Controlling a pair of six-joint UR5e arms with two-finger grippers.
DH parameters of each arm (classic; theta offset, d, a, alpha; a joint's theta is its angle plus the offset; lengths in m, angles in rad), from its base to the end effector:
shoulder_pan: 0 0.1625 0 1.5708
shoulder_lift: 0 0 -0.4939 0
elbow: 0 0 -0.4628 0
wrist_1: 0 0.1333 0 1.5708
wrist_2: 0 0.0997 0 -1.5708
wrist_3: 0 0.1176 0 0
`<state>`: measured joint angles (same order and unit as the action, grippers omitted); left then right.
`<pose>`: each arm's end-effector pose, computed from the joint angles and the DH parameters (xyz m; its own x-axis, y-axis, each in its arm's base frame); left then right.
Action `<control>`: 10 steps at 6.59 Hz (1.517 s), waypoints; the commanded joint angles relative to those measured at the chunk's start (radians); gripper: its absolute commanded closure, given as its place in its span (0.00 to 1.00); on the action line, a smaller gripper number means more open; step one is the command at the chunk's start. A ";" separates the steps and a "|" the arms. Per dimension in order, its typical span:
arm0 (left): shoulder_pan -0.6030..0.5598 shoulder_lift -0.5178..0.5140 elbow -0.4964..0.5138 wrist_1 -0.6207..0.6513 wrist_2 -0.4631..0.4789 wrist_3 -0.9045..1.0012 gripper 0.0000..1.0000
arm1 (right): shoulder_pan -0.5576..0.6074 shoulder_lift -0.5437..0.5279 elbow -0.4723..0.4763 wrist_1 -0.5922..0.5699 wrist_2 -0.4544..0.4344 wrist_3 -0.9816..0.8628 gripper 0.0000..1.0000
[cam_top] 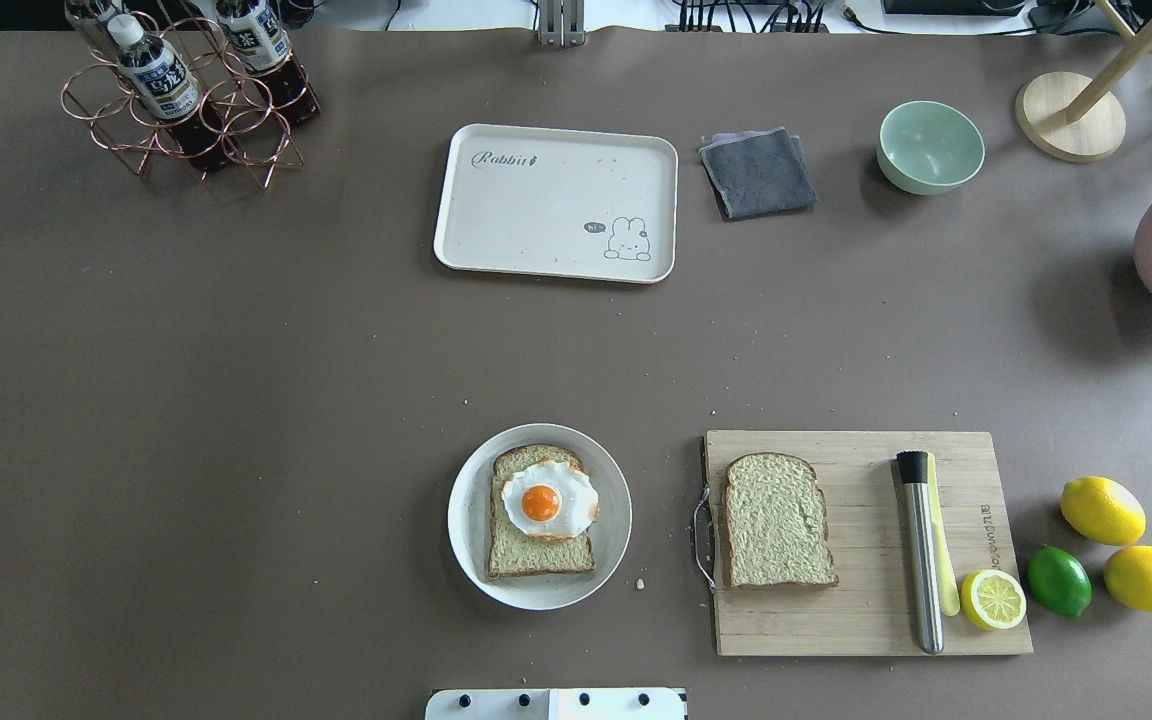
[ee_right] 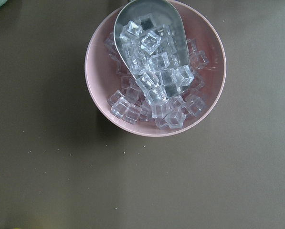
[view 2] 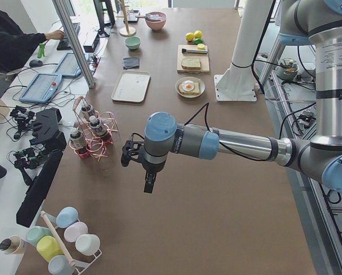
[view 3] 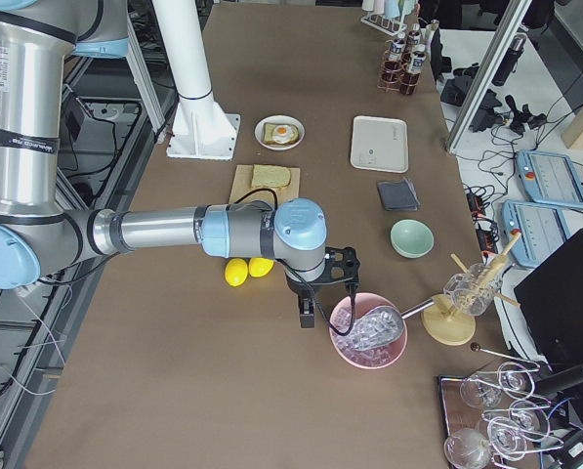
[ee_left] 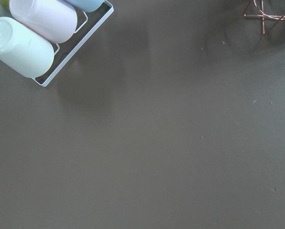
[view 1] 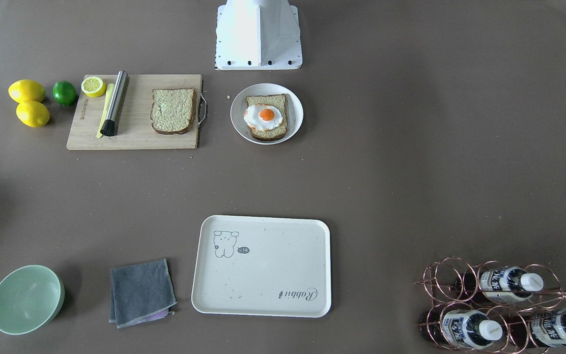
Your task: Make sandwich and place on tray
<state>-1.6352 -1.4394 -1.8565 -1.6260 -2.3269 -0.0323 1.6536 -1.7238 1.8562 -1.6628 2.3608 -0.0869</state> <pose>-0.0852 -0.5035 0.6440 0.7328 0.0640 -0.6775 0.0867 0.9787 0.1862 0.0898 -0.4807 0.6682 0.7083 -0.0569 0.7036 -0.0212 0.9946 0.1018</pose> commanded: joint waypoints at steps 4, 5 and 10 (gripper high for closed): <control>0.000 0.002 0.000 -0.021 0.000 0.006 0.02 | 0.000 -0.007 0.001 0.000 0.000 -0.005 0.00; 0.000 0.007 -0.001 -0.021 0.000 0.008 0.02 | 0.000 -0.007 0.001 0.002 0.000 -0.004 0.00; 0.000 0.011 -0.004 -0.021 -0.012 0.008 0.02 | 0.000 -0.007 0.005 0.002 0.000 -0.004 0.00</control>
<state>-1.6352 -1.4282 -1.8613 -1.6475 -2.3324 -0.0245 1.6536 -1.7303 1.8607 -1.6622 2.3608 -0.0900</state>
